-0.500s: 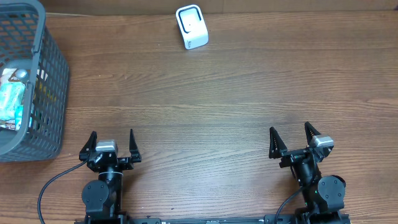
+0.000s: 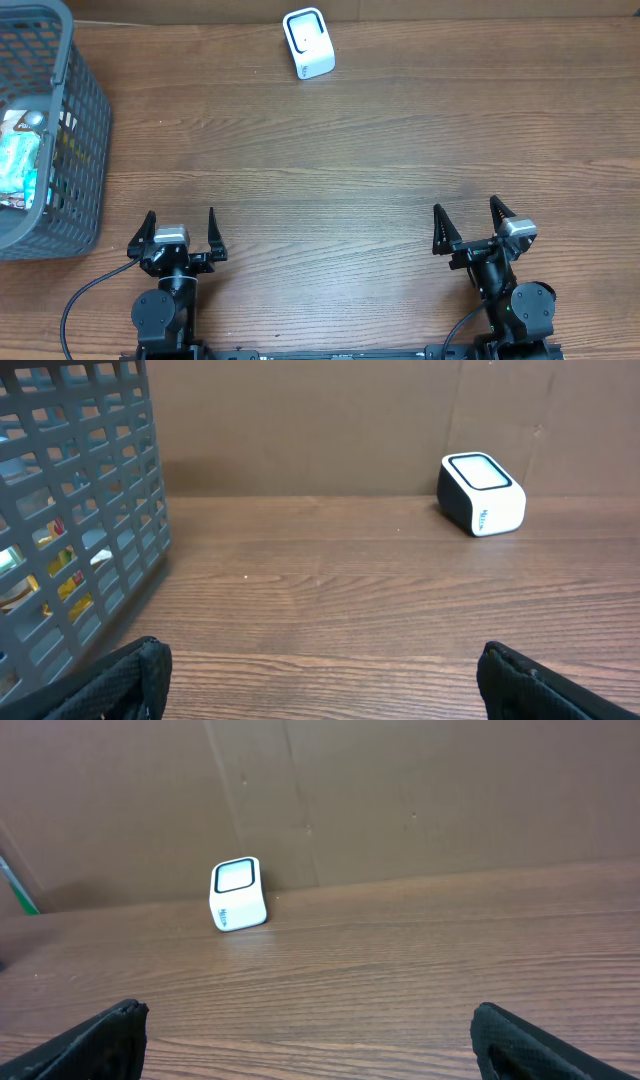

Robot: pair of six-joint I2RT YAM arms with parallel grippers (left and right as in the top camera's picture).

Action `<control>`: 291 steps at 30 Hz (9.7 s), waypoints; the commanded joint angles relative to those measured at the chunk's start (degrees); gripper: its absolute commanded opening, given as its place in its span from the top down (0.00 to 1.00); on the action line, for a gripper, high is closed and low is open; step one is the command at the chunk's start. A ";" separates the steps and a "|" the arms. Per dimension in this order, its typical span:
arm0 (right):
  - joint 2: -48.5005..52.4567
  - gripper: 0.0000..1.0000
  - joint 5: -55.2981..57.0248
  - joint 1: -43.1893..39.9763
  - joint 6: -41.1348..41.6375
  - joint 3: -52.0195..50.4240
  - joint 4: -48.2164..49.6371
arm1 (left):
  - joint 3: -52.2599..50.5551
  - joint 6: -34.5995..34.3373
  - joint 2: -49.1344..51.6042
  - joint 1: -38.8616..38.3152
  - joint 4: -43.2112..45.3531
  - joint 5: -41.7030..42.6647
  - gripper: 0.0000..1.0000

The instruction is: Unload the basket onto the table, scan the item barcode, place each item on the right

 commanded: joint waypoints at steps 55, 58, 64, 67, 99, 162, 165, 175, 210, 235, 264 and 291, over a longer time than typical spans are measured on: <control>-0.52 0.00 0.28 -0.26 0.39 -0.59 0.13 | -0.17 1.27 -0.63 -0.52 0.11 -0.55 0.00; -0.52 0.00 0.28 -0.26 0.39 -0.59 0.13 | -0.17 1.27 -0.63 -0.52 0.11 -0.57 0.00; -0.52 0.00 0.28 -0.26 0.39 -0.59 0.13 | -0.17 1.29 -0.63 -0.48 0.11 -0.68 0.00; -0.52 0.00 0.28 -0.26 0.39 -0.59 0.13 | -0.17 1.49 -0.63 -0.48 0.72 -1.01 0.00; -0.52 0.00 0.28 -0.26 0.39 -0.59 0.13 | 86.88 4.15 43.63 -0.37 -50.71 20.15 0.01; -0.52 0.00 0.28 -0.26 0.39 -0.59 0.13 | 112.50 -4.00 111.27 36.39 -50.77 11.89 0.00; -0.52 0.00 0.28 -0.26 0.39 -0.59 0.13 | 112.50 -2.75 113.52 36.39 -50.95 11.89 0.00; -0.52 0.00 0.28 -0.26 0.39 -0.59 0.13 | 112.50 -1.66 119.99 36.37 -51.19 17.35 0.06; -0.52 0.00 0.28 -0.26 0.39 -0.59 0.11 | 126.55 -9.35 111.95 35.95 -51.67 15.89 0.75; -0.52 0.00 0.28 -0.26 0.39 -0.59 0.13 | 131.21 -15.93 88.96 5.03 -72.72 6.08 0.77; -0.52 0.00 0.28 -0.26 0.39 -0.59 0.13 | 94.16 -36.81 103.27 -40.98 -52.50 -11.67 0.70; -0.52 0.00 0.28 -0.26 0.39 -0.59 0.13 | 83.56 -45.48 107.41 -52.13 -35.60 -13.62 0.71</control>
